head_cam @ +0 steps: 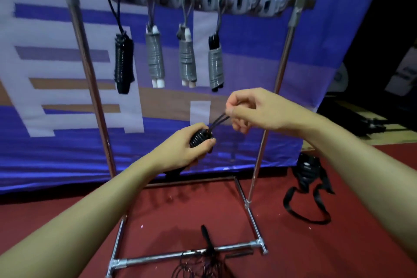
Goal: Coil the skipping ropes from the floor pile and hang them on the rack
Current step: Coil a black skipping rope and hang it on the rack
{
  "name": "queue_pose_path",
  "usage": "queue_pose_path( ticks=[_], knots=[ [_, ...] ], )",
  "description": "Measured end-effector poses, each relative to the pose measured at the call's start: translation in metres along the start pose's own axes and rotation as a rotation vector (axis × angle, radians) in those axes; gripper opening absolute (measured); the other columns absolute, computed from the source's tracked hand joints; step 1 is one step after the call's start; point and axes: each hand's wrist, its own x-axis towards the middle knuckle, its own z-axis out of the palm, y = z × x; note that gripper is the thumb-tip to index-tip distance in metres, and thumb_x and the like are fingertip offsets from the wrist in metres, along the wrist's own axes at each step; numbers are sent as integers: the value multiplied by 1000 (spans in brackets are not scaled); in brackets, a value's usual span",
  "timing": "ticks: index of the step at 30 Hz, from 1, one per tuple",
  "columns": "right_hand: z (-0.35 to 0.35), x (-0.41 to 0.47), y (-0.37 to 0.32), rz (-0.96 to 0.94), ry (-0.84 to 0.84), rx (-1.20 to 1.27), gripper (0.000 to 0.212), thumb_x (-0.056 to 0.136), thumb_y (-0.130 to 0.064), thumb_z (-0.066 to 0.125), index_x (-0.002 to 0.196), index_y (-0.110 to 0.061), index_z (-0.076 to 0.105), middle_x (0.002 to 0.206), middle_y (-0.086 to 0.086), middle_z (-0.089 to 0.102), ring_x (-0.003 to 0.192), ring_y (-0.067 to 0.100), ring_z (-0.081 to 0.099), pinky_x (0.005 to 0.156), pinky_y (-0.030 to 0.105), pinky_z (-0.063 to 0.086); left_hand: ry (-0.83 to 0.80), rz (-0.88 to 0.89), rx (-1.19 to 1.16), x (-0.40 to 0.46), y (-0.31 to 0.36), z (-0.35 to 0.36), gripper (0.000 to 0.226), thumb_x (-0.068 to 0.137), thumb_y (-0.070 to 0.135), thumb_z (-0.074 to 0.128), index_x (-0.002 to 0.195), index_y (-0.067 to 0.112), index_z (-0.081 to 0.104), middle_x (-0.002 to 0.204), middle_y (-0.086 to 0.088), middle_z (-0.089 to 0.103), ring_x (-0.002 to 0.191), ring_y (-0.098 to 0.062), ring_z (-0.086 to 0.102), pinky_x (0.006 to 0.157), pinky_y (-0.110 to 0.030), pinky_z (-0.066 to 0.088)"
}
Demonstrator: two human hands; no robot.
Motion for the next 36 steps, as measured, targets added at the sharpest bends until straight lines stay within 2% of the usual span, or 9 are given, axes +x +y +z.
queue_pose_path(
  ticks=[4, 8, 12, 15, 18, 25, 28, 30, 36],
  knots=[
    [-33, 18, -21, -148, 227, -176, 19, 100, -31, 66, 86, -18, 64, 72, -3, 76, 63, 6, 72, 66, 18, 52, 57, 72, -9, 29, 30, -13, 15, 103, 29, 60, 99, 15, 55, 78, -22, 63, 53, -23, 54, 48, -39, 49],
    [-76, 29, -30, -191, 236, -552, 4, 101, -22, 65, 103, -19, 65, 74, -10, 74, 66, -2, 71, 73, 19, 54, 103, 129, -5, 46, 52, -16, 19, 104, 34, 59, 97, 16, 55, 67, -13, 61, 48, -22, 52, 45, -34, 46],
    [-126, 47, -55, -283, 329, -817, 11, 98, -23, 67, 89, -23, 73, 69, -12, 68, 58, -4, 60, 68, 15, 47, 189, 217, -74, 67, 85, -27, 17, 104, 36, 58, 98, 20, 54, 69, -6, 64, 49, -21, 53, 45, -31, 44],
    [-168, 60, -60, -197, 514, -787, 13, 98, -28, 66, 87, -24, 73, 66, -16, 63, 59, 3, 57, 58, 5, 36, 209, 206, -109, 84, 114, -44, 17, 105, 36, 56, 100, 20, 54, 68, -4, 60, 48, -21, 52, 45, -30, 44],
    [-200, 72, -41, -80, 644, -685, 15, 99, -31, 64, 89, -22, 73, 77, -6, 73, 69, 16, 70, 62, 11, 44, 110, 163, -8, 95, 120, -55, 25, 105, 40, 55, 100, 15, 53, 68, -11, 57, 48, -21, 52, 46, -32, 45],
    [-197, 111, -36, -137, 639, -365, 13, 98, -18, 68, 91, -10, 75, 77, 3, 77, 57, 7, 71, 61, 22, 61, 212, 118, -110, 117, 109, -54, 25, 102, 38, 63, 100, 13, 56, 68, -9, 64, 56, -27, 66, 56, -37, 57],
    [-196, 125, -30, -91, 642, -384, 12, 97, -21, 70, 91, -12, 76, 75, 3, 77, 62, 9, 74, 66, 21, 62, 228, 66, -236, 126, 106, -47, 30, 96, 36, 72, 103, 9, 63, 76, -10, 71, 72, -35, 75, 77, -51, 64],
    [-191, 131, -27, -58, 639, -392, 12, 96, -21, 72, 90, -12, 76, 75, 6, 76, 65, 13, 75, 64, 22, 62, 252, 54, -190, 130, 100, -45, 32, 93, 38, 75, 105, 10, 66, 89, -14, 74, 79, -30, 76, 84, -50, 62],
    [-185, 141, -19, -44, 695, -271, 10, 96, -22, 73, 90, -13, 77, 70, 2, 71, 64, 7, 74, 52, 11, 53, 295, 10, -162, 141, 87, -36, 34, 90, 43, 78, 107, 14, 68, 90, -10, 77, 79, -23, 77, 84, -47, 63]
  ],
)
